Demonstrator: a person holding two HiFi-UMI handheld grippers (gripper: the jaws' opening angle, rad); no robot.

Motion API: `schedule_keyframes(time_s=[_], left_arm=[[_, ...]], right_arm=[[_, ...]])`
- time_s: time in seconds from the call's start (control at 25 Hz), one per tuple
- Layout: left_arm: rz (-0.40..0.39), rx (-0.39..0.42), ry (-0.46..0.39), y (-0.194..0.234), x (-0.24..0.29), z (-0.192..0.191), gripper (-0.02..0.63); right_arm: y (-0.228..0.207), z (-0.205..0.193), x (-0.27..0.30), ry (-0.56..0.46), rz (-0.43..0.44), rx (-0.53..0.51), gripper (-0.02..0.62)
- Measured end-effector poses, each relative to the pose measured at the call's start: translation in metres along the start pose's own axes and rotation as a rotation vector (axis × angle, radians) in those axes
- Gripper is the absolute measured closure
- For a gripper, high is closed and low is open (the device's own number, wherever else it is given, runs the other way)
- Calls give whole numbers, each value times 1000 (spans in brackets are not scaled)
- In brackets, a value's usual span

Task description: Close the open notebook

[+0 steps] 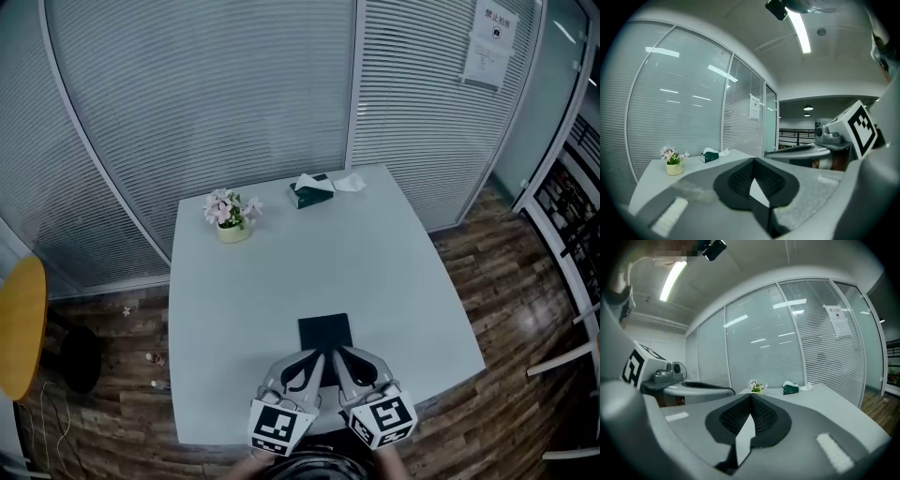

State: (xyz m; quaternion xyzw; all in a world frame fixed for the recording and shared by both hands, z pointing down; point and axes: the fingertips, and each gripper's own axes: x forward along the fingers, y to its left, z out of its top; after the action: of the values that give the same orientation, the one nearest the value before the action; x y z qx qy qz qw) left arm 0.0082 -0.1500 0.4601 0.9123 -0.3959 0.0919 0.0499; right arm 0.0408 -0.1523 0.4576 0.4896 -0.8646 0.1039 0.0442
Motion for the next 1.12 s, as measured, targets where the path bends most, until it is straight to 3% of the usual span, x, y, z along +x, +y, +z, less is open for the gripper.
schedule_keyframes(time_s=[1.12], left_arm=[[2, -13, 9, -1, -2, 0, 603]], right_arm=[[5, -2, -6, 27, 13, -20, 594]])
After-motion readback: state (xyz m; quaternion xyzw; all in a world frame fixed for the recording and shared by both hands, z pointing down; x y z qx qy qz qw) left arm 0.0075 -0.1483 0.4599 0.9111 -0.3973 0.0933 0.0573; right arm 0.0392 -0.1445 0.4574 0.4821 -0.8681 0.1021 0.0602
